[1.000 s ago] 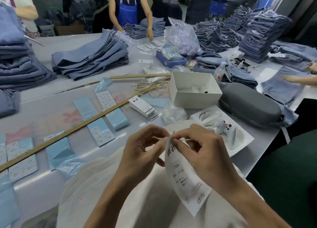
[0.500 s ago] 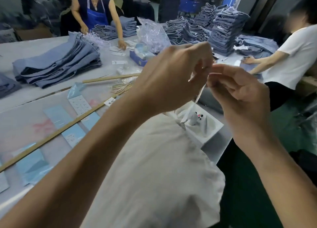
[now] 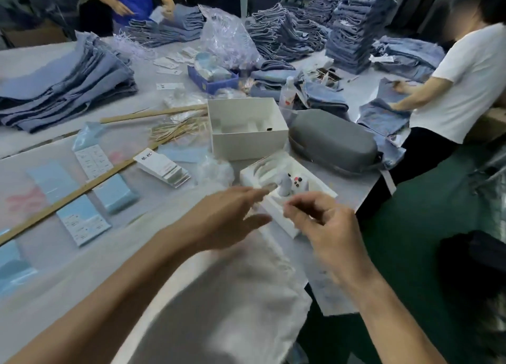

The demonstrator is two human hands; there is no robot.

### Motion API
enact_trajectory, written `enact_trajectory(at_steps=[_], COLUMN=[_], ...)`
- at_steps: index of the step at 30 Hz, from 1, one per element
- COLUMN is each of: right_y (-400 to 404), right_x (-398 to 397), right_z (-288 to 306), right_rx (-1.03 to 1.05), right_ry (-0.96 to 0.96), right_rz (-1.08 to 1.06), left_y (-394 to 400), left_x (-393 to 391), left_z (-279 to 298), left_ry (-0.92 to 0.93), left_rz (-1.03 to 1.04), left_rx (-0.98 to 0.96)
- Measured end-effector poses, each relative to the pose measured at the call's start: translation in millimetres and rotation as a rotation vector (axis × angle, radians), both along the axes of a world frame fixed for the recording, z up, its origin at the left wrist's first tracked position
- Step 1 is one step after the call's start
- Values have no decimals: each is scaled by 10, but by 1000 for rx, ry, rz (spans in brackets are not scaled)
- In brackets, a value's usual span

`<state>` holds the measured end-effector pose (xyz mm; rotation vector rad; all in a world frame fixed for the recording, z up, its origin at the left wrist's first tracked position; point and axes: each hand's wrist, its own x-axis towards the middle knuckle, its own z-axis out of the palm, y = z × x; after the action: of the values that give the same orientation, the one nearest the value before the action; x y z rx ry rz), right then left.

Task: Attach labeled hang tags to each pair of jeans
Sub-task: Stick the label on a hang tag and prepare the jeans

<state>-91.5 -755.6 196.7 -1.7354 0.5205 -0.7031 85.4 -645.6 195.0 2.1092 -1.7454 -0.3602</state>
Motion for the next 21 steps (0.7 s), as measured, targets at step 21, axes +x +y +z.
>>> enact_trajectory(at_steps=[21], right_y=[-270], right_x=[109], right_z=[-900], right_rx=[890], right_ry=[-20], right_rz=[71], left_y=[378], left_x=[20], left_z=[170], left_ry=[-413], left_rz=[466], left_rx=[267])
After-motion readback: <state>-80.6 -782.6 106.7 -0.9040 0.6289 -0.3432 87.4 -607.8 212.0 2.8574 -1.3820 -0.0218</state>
